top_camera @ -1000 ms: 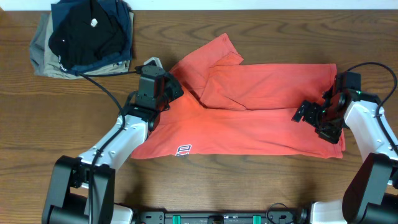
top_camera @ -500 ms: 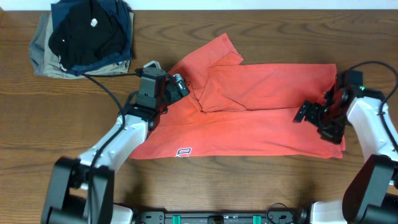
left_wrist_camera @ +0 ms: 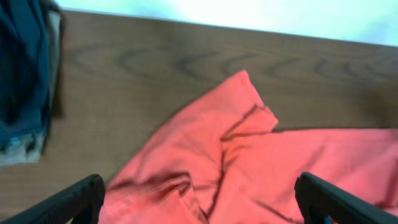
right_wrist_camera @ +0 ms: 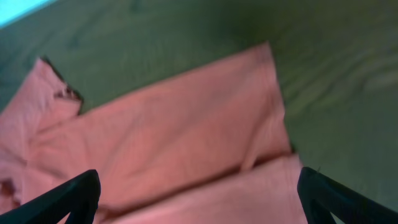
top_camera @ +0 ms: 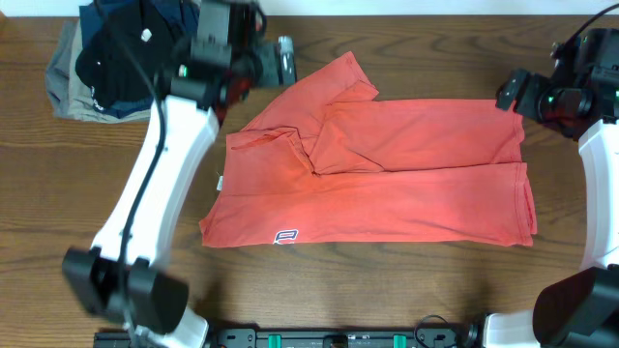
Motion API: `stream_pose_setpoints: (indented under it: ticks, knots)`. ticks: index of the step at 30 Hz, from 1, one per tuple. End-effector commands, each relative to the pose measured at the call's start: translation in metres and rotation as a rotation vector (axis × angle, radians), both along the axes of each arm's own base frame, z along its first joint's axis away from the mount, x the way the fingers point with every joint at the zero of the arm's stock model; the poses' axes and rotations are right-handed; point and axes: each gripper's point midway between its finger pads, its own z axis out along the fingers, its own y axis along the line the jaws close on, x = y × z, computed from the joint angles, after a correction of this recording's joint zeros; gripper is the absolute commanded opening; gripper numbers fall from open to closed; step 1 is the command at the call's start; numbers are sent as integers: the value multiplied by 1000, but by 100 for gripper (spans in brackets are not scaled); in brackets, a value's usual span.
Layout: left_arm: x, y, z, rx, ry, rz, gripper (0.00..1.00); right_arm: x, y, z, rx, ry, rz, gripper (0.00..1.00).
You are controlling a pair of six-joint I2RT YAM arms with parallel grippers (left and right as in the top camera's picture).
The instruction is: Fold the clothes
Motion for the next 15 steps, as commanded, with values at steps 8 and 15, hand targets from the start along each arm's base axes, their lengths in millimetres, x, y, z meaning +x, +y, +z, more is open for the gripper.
stream_pose_setpoints:
  ticks: [8, 15]
  knots:
    - [89, 0, -82, 87, 54, -99, 98, 46, -25, -58, -97, 62, 2, 99]
    - [116, -7, -138, 114, 52, -142, 98, 47, -55, -111, -233, 227, -35, 99]
